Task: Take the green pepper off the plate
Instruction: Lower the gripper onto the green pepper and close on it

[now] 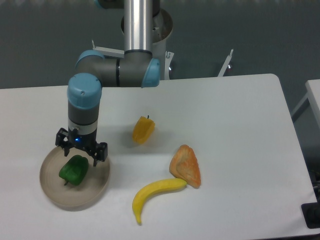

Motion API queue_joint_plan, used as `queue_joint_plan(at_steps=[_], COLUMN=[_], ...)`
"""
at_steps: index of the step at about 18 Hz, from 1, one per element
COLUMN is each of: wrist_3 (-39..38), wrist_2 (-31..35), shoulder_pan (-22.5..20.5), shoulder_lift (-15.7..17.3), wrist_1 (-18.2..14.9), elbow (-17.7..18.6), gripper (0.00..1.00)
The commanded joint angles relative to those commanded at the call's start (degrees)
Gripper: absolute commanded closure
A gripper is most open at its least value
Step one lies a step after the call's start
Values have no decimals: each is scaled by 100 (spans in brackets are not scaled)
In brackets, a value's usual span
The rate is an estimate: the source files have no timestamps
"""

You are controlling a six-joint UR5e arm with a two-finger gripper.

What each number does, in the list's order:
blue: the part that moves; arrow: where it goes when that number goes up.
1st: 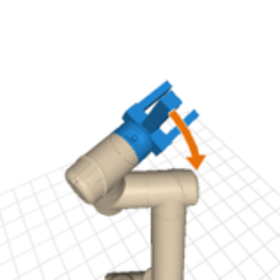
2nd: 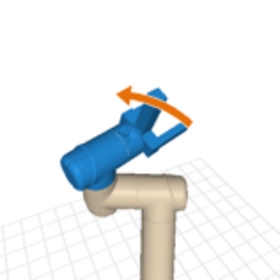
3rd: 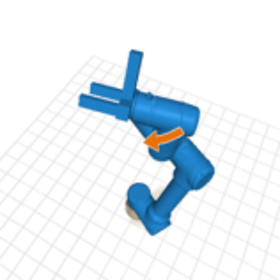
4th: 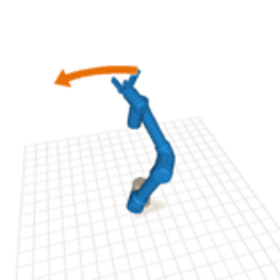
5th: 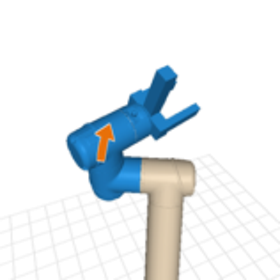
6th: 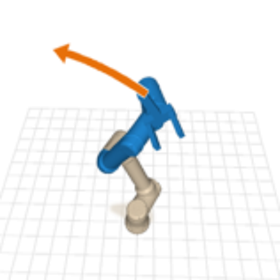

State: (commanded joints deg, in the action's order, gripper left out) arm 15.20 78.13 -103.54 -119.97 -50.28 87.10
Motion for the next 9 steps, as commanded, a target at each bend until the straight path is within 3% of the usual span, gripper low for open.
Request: queue_joint_plan(at_steps=[9], wrist_3=[62], wrist_2=[18], shoulder_pan=[62], shoulder_lift=[-229], wrist_1=[9], elbow=[-123], gripper=[0])
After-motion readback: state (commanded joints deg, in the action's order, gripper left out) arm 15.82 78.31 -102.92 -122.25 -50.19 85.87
